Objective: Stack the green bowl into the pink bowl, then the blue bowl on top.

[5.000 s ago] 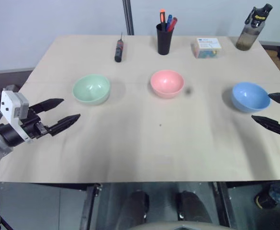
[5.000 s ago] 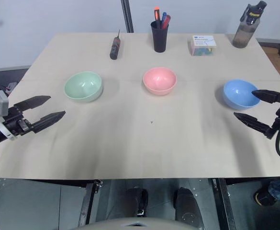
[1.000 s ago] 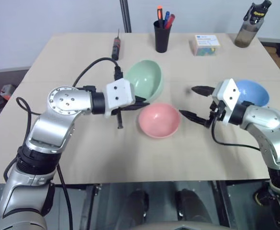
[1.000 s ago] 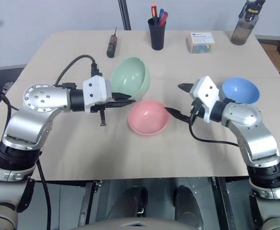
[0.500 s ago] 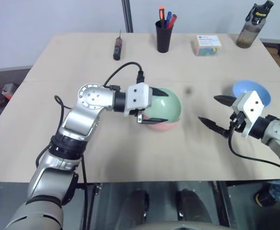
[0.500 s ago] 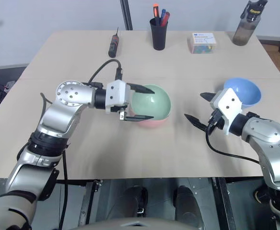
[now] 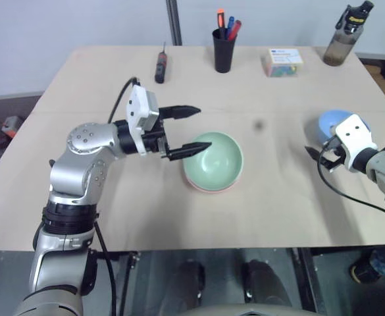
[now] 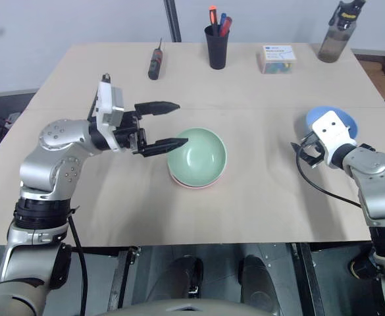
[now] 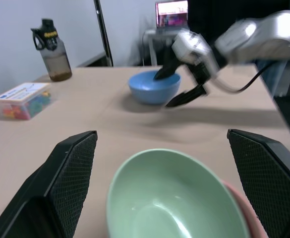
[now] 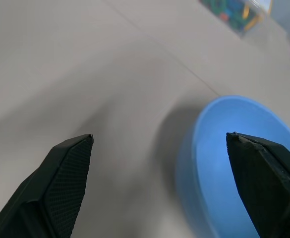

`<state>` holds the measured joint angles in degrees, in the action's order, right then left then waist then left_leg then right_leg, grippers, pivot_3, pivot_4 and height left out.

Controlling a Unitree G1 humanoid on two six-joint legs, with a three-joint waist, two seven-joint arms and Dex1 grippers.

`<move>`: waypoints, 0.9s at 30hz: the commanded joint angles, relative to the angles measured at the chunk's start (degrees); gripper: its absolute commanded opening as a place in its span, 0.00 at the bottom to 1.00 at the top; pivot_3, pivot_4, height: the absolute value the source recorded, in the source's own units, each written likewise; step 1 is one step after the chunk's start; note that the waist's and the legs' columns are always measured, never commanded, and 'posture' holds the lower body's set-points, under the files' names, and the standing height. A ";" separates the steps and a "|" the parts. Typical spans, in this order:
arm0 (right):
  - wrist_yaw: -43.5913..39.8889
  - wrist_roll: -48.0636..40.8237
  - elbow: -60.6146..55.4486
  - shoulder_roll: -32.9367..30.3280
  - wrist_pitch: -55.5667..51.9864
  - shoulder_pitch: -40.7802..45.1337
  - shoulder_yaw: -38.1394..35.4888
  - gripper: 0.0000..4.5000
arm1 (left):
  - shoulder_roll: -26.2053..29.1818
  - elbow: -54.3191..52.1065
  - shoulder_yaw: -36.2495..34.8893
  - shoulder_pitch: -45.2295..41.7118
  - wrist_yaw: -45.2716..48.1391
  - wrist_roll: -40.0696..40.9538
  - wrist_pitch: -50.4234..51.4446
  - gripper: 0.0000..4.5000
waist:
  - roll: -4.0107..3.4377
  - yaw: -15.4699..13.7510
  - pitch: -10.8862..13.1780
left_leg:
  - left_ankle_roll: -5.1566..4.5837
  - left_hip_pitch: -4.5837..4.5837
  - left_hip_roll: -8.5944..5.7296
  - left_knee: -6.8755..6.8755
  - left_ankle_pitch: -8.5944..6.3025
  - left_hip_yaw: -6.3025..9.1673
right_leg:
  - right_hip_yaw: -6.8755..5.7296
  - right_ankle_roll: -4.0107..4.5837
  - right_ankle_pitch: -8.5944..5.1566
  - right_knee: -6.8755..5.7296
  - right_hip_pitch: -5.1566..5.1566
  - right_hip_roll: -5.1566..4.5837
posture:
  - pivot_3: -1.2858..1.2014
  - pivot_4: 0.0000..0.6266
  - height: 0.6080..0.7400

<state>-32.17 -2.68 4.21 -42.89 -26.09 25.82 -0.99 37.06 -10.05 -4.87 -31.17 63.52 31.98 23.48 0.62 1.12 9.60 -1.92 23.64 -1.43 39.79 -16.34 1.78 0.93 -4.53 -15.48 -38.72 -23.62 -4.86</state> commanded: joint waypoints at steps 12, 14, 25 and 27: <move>-1.16 3.65 14.11 1.35 5.79 8.65 1.61 0.04 | 4.18 -12.31 -7.26 9.69 -4.95 7.11 4.10 1.00 | -0.01 -0.12 -0.01 | 0.00 0.03 0.03 0.00 0.00 0.02 | -0.02 0.00 0.00 0.03 0.00 0.01 | 0.52 0.24 1.00; -2.86 2.99 11.26 1.10 6.68 8.35 1.56 0.02 | 4.18 -12.55 -7.56 9.98 -5.08 8.35 4.82 1.00 | -0.01 -0.14 0.00 | 0.00 0.03 0.03 0.00 0.00 0.03 | -0.02 0.00 0.00 0.02 0.00 0.01 | 0.52 0.24 1.00; -18.29 -17.35 -25.14 8.55 -6.50 9.40 8.85 0.02 | 4.55 -9.47 -7.66 11.28 -5.66 7.86 3.20 1.00 | -0.02 0.32 -0.01 | 0.00 0.02 0.08 0.01 -0.01 0.06 | -0.03 0.00 0.00 -0.01 -0.01 0.03 | 0.52 0.24 1.00; -18.45 -17.06 -25.96 10.44 -7.25 10.61 12.13 0.02 | 4.44 -9.01 -7.79 10.83 -6.11 7.98 3.42 1.00 | -0.01 0.05 -0.01 | 0.00 0.03 0.04 0.03 -0.01 0.11 | -0.07 0.00 0.00 -0.01 0.00 -0.01 | 0.52 0.24 1.00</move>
<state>-50.24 -19.02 -19.22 -33.11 -32.20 34.74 9.53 41.11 -18.81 -11.25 -19.56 58.03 39.88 27.85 0.60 1.17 9.58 -1.92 23.67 -1.39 39.83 -16.35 1.89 0.85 -4.52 -15.48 -38.72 -23.62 -4.87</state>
